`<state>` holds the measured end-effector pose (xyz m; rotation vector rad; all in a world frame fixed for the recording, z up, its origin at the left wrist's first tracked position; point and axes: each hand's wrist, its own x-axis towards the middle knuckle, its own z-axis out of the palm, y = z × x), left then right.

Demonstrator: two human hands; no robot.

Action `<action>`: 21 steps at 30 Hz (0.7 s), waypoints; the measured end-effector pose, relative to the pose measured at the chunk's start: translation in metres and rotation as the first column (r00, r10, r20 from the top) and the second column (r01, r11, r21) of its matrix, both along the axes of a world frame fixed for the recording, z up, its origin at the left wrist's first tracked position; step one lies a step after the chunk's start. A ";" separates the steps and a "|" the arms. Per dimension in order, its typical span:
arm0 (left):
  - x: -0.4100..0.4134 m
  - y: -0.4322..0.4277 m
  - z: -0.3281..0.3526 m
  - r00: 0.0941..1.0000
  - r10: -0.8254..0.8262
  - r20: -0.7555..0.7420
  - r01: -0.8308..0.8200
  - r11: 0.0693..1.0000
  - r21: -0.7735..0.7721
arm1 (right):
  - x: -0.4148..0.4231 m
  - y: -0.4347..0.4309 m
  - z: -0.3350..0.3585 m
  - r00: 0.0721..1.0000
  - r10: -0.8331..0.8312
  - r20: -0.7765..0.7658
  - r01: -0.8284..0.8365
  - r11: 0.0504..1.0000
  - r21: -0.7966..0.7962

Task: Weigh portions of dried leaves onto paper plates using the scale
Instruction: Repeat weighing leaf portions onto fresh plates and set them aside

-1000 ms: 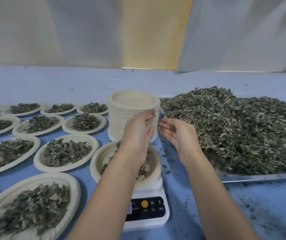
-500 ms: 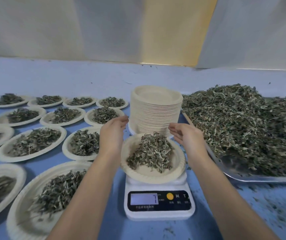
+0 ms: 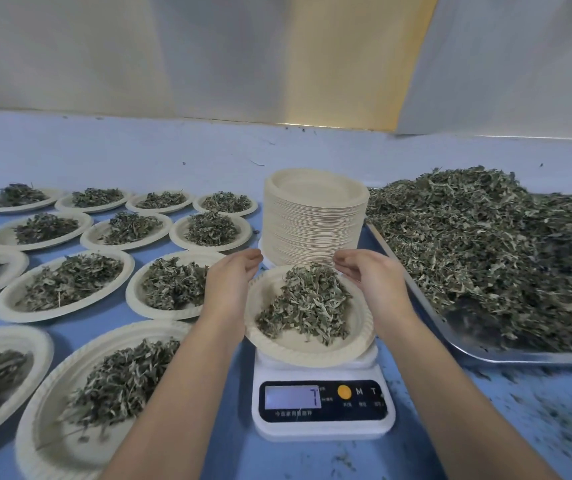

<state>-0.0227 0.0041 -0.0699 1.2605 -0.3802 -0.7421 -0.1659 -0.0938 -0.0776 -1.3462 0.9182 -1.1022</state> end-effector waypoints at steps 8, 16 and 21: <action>0.003 0.006 0.012 0.998 -0.001 -0.066 -0.001 1.000 -0.025 | 0.001 0.003 0.010 0.999 0.015 0.031 -0.014 1.000 -0.028; 0.012 0.020 0.022 0.992 -0.098 -0.075 0.106 0.988 0.113 | 0.011 0.009 0.024 0.995 0.038 0.088 -0.035 0.999 -0.041; 0.037 0.035 0.040 0.992 -0.079 -0.096 0.084 0.995 0.054 | 0.041 0.015 0.039 0.996 0.084 0.003 -0.083 0.993 -0.082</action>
